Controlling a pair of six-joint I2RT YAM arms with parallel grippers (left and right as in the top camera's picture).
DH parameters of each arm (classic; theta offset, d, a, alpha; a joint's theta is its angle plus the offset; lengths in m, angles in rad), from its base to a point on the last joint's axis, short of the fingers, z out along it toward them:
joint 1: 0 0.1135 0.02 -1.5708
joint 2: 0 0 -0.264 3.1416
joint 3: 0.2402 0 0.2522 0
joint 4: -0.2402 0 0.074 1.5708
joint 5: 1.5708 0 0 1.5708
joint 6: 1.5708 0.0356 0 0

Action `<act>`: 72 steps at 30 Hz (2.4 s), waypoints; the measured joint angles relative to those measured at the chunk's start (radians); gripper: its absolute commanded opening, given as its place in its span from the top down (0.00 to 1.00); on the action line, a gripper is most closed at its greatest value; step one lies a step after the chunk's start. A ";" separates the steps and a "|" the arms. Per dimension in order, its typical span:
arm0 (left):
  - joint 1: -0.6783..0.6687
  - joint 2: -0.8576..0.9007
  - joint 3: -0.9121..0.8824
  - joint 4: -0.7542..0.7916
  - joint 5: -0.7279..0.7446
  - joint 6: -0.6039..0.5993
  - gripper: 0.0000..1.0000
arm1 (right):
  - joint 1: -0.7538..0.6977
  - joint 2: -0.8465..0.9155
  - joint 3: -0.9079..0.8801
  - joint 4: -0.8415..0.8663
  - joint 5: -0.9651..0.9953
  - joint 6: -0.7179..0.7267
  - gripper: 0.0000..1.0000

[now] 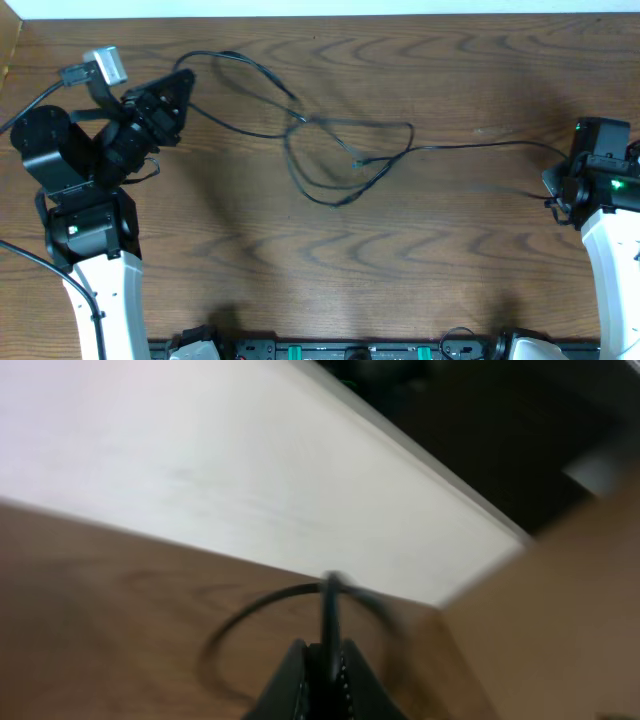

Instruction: Untangle cables

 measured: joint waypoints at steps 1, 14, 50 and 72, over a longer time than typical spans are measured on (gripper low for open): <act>0.007 0.002 0.000 -0.014 -0.031 -0.003 0.92 | -0.008 0.000 0.000 0.003 0.007 -0.011 0.99; 0.118 0.022 0.000 -0.119 -0.192 -0.052 0.92 | -0.129 0.000 0.000 0.189 -0.232 -0.230 0.48; -0.265 0.026 -0.005 0.699 0.193 -0.660 0.93 | 0.559 0.185 0.001 0.356 -1.090 -0.098 0.04; -0.265 0.014 -0.005 0.700 0.231 -0.681 0.92 | 0.882 0.565 0.000 1.173 -1.167 0.417 0.99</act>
